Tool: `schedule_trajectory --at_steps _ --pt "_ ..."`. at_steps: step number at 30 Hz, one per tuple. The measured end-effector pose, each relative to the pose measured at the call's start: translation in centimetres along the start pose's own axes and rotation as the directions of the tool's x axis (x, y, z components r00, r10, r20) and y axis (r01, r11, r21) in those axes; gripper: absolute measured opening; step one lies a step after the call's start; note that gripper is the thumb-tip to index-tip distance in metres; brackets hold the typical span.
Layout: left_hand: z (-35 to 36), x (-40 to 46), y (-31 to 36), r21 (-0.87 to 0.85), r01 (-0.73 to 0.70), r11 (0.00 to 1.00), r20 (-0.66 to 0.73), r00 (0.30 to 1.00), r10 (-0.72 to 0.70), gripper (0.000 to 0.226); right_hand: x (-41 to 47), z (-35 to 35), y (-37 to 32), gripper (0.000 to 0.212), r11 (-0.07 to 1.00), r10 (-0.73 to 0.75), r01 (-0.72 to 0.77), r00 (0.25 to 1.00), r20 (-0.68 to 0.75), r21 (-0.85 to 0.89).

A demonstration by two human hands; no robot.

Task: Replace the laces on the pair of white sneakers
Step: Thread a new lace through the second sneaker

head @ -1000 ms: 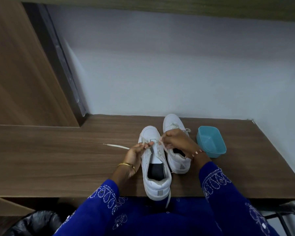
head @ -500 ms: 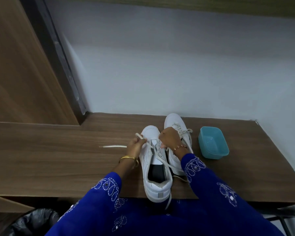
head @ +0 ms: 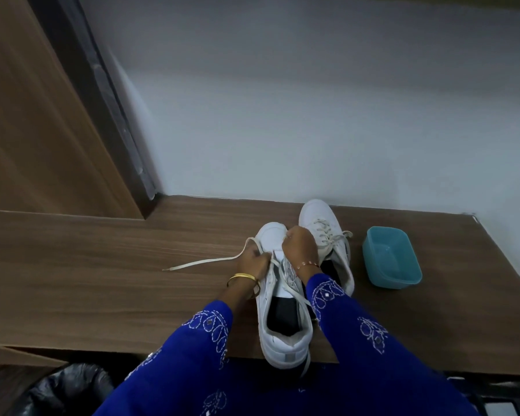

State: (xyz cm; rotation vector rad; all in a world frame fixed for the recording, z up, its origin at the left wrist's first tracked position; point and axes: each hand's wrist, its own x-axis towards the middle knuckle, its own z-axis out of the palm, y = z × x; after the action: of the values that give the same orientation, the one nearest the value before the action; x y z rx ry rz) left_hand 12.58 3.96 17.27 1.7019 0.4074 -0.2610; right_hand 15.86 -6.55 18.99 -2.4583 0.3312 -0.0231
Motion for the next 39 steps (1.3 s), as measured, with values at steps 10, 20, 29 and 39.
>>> schedule_trajectory --at_steps 10,20,29,39 --pt "-0.6 -0.1 0.2 -0.045 -0.056 0.997 0.041 0.997 0.058 0.017 1.4 -0.4 0.5 0.030 0.916 0.083 -0.130 0.987 0.137 0.379" --pt "-1.3 1.5 -0.9 0.037 -0.010 0.999 0.074 0.997 0.007 0.019 4.1 0.8 -1.1 0.019 0.976 0.181 -0.195 0.975 0.129 0.102" --pt "-1.7 1.6 -1.3 0.020 -0.105 0.994 0.075 0.992 0.103 0.034 5.8 1.6 -0.8 0.017 0.987 0.041 -0.054 0.995 0.089 0.151" --pt "-1.4 1.6 -1.9 0.112 -0.194 0.975 0.059 0.980 0.189 0.032 6.7 1.9 -2.1 0.036 0.985 0.106 -0.129 0.975 0.196 0.112"
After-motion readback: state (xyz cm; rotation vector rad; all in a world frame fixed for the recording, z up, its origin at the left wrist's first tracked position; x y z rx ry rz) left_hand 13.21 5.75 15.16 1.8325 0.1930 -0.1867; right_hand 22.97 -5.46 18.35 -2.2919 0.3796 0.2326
